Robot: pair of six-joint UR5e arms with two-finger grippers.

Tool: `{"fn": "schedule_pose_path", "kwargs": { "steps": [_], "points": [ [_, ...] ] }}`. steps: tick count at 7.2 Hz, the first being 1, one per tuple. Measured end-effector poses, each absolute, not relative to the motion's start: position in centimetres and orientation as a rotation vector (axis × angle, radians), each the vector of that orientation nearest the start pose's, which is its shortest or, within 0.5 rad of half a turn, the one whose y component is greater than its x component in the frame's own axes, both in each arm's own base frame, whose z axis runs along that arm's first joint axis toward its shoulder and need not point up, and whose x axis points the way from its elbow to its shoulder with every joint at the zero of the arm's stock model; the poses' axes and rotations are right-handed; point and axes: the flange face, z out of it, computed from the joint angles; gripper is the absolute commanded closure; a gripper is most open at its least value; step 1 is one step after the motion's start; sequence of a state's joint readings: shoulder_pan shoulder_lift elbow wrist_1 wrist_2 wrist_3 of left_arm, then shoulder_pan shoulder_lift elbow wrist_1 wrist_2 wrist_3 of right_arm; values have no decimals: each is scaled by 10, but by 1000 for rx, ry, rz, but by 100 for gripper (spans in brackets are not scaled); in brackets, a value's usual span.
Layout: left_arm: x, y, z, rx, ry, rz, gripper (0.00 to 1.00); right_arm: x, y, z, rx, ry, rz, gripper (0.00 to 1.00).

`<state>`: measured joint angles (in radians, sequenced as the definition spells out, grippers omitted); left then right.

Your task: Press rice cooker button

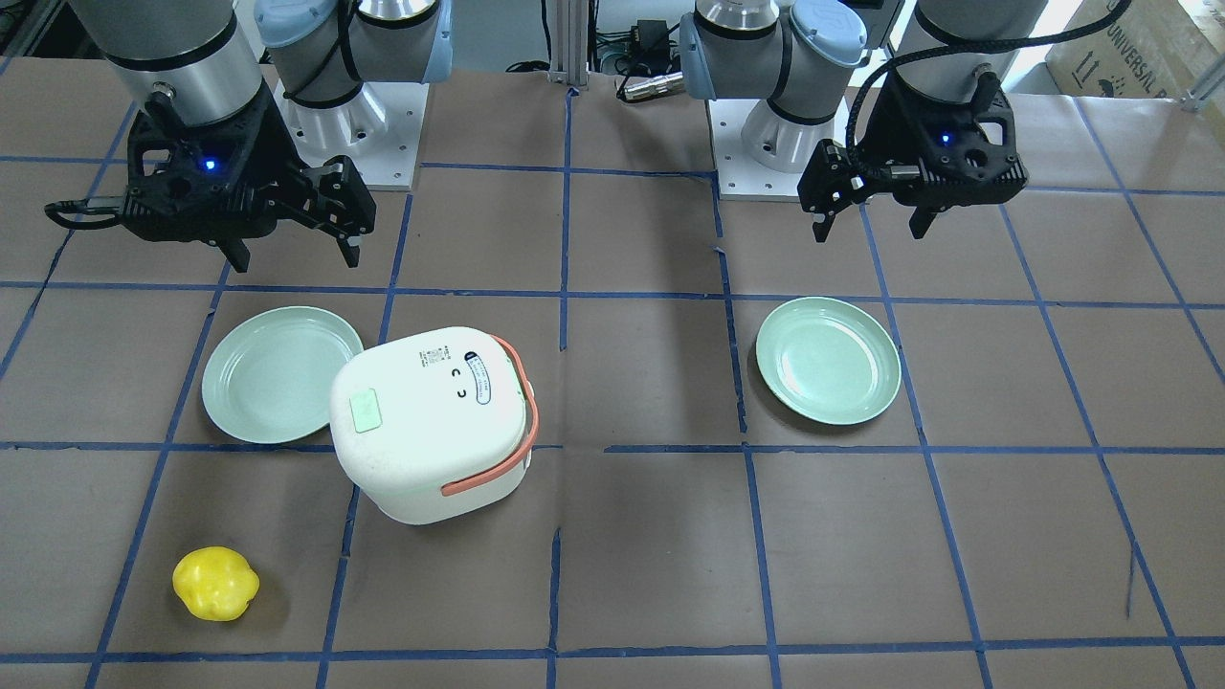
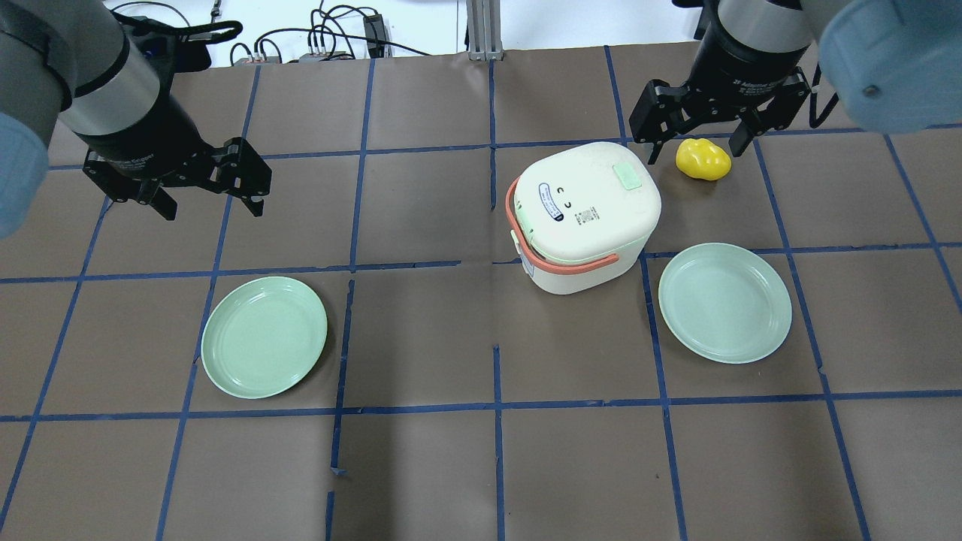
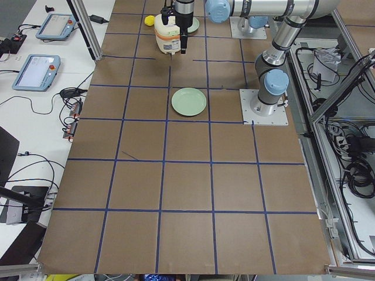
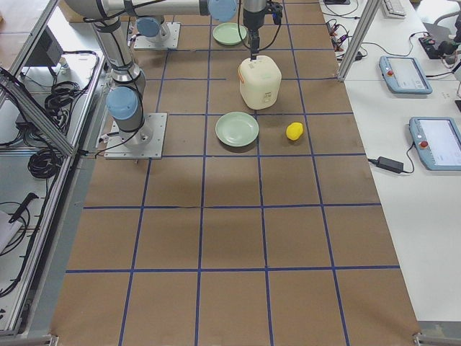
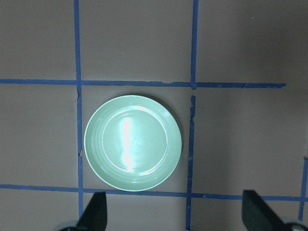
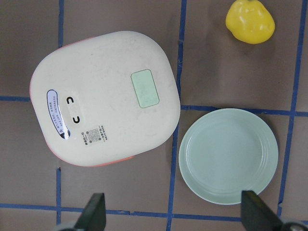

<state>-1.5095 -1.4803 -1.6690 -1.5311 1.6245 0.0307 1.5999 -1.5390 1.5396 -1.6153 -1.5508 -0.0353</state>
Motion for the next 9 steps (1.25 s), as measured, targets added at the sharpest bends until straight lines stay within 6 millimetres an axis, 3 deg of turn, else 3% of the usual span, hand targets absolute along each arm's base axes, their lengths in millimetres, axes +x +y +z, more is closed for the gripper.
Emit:
{"fn": "schedule_pose_path", "kwargs": {
  "steps": [6, 7, 9],
  "points": [
    [-100, -464, 487, -49, 3086, -46, 0, 150, -506, 491, -101, 3120, -66, 0],
    [-100, -464, 487, -49, 3086, -46, 0, 150, -507, 490, -101, 3119, -65, 13],
    [-100, -464, 487, -49, 3086, -46, 0, 151, -508, 489, -95, 3115, -66, 90]
  ]
}}
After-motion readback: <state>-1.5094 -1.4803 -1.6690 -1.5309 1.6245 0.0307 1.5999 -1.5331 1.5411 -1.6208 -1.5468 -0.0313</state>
